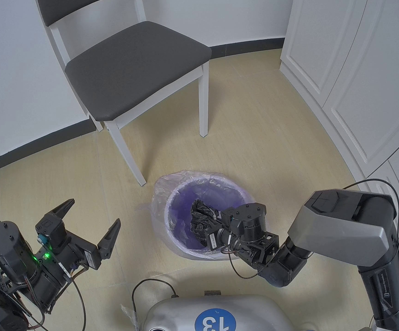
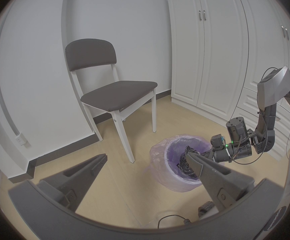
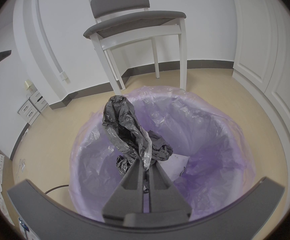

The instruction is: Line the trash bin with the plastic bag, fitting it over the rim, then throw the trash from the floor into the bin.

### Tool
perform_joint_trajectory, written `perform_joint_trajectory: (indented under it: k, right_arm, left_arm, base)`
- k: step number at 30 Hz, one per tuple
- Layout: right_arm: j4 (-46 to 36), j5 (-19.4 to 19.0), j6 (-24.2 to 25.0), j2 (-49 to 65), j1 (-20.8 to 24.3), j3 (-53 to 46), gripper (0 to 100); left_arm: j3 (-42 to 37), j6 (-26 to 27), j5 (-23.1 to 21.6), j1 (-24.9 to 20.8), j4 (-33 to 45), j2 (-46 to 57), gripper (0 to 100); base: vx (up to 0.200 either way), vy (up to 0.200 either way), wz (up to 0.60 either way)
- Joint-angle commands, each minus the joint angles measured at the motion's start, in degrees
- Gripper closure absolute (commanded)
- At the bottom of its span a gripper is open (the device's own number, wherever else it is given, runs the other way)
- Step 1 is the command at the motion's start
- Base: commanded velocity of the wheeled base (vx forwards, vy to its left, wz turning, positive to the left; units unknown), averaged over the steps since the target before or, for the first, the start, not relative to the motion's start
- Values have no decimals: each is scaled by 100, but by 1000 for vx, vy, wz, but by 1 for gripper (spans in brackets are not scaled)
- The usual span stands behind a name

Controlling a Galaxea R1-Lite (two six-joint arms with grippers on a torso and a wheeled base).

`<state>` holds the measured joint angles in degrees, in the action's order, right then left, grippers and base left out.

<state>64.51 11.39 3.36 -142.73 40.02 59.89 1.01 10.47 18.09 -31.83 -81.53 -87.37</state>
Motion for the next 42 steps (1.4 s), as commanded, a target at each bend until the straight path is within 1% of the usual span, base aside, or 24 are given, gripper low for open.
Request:
perform_joint_trajectory:
  k: [1,5,6,18,23,25,28,29,30,31,32,33,35,37,39,42]
  right_arm:
    - [0,-5,-2,-53,-30,49,100]
    - [0,-5,-2,-53,-30,49,100]
    - [0,-5,-2,-53,-30,49,0]
    - [26,30,-11,17,-47,-13,0]
    - [35,30,-117,606,-197,-320,0]
    - [-35,30,-301,1001,-337,-558,0]
    - [-308,30,-969,1722,-750,-1155,0]
    - [-413,30,-1101,1845,-821,-1278,0]
    - [-844,30,-1620,2293,-1128,-1727,0]
    - [-1099,4,-1901,2539,-1322,-1981,0]
    - [-1195,-5,-2006,2636,-1401,-2078,0]
    - [-1389,-31,-2288,2865,-1655,-2351,0]
    - [-1415,-207,-2472,2935,-1866,-2562,0]
    - [-1424,-356,-2499,2926,-1989,-2623,0]
    - [-1459,-374,-2516,2856,-2042,-2605,0]
    - [-1398,-383,-2525,2372,-2060,-2509,0]
  left_arm:
    - [-101,-1,1,-7,-3,9,0]
    - [-101,-1,1,-7,-3,1,0]
    - [-101,-1,1,-7,-3,1,0]
    - [-101,-1,10,10,6,1,0]
    - [-101,-1,1,10,76,1,0]
    - [-101,8,10,10,93,1,0]
    - [-101,-1,10,10,102,1,0]
    - [-101,-1,10,10,111,1,0]
    - [-101,-1,10,10,111,9,0]
    - [-101,8,10,10,111,18,0]
    - [-101,8,10,10,111,18,0]
    - [-101,-1,10,-7,129,18,0]
    - [-101,-1,10,1,173,18,0]
    - [-101,-1,10,-7,234,27,0]
    - [-101,-1,10,-7,269,36,0]
    - [-101,-1,10,-16,322,27,0]
  base:
    - [0,0,0]
    - [0,0,0]
    - [0,0,0]
    - [0,0,0]
    - [0,0,0]
    - [0,0,0]
    - [0,0,0]
    - [0,0,0]
    - [0,0,0]
    - [0,0,0]
    - [0,0,0]
    - [0,0,0]
    - [0,0,0]
    - [0,0,0]
    - [0,0,0]
    - [0,0,0]
